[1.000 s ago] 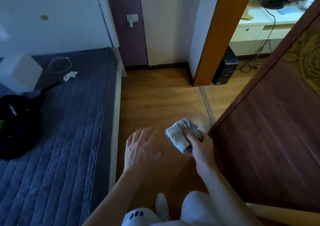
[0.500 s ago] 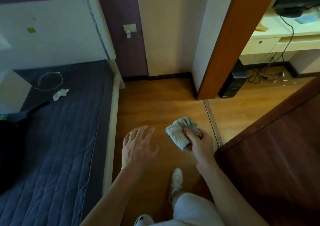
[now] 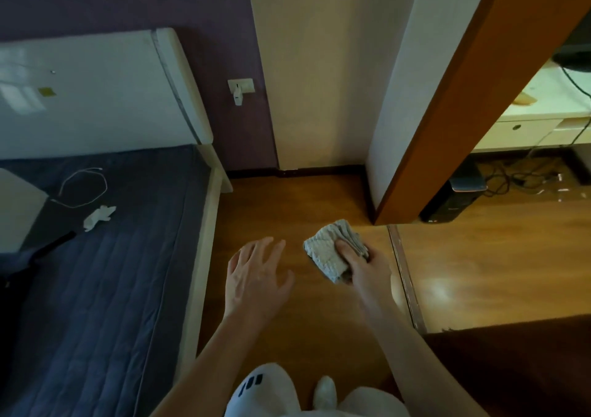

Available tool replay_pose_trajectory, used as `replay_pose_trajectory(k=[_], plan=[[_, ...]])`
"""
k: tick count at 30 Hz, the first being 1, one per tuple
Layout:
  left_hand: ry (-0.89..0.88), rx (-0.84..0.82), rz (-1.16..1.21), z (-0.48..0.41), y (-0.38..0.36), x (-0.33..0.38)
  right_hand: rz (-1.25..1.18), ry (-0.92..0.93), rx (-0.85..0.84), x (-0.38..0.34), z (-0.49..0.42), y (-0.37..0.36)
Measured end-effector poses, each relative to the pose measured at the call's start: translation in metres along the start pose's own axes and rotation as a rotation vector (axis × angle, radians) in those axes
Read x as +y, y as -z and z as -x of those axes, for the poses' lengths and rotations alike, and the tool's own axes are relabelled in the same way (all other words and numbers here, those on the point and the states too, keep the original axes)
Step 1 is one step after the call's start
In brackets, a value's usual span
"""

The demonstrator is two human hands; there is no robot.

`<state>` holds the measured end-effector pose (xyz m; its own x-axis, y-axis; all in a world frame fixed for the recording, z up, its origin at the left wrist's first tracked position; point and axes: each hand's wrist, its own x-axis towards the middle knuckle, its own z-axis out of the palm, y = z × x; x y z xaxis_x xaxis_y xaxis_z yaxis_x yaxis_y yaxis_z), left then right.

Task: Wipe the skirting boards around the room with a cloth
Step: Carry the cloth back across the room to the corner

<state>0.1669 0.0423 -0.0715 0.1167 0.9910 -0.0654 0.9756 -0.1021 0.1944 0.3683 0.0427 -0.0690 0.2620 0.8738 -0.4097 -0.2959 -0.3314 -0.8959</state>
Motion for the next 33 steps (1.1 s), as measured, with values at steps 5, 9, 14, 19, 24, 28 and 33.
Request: replay_pose_trajectory(k=[5,9,14,19,24,28,33], plan=[[0.006,-0.014,0.000,-0.068,0.001,-0.014,0.000,0.004,-0.023,-0.016,-0.060,-0.027],[-0.003,0.005,0.013,-0.139,0.002,-0.033,-0.017,-0.009,-0.006,-0.028,-0.115,-0.058],[-0.048,-0.001,0.009,-0.249,0.008,-0.065,-0.020,0.004,0.052,-0.053,-0.200,-0.110],[-0.092,0.010,0.003,-0.349,0.028,-0.092,-0.032,0.003,0.087,-0.082,-0.278,-0.161],[-0.140,-0.016,-0.008,-0.426,0.038,-0.109,-0.073,-0.004,0.122,-0.098,-0.334,-0.195],[-0.167,-0.033,-0.014,-0.468,0.037,-0.108,-0.098,-0.018,0.144,-0.104,-0.363,-0.199],[-0.196,-0.024,-0.018,-0.515,0.036,-0.091,-0.095,-0.023,0.175,-0.121,-0.406,-0.191]])
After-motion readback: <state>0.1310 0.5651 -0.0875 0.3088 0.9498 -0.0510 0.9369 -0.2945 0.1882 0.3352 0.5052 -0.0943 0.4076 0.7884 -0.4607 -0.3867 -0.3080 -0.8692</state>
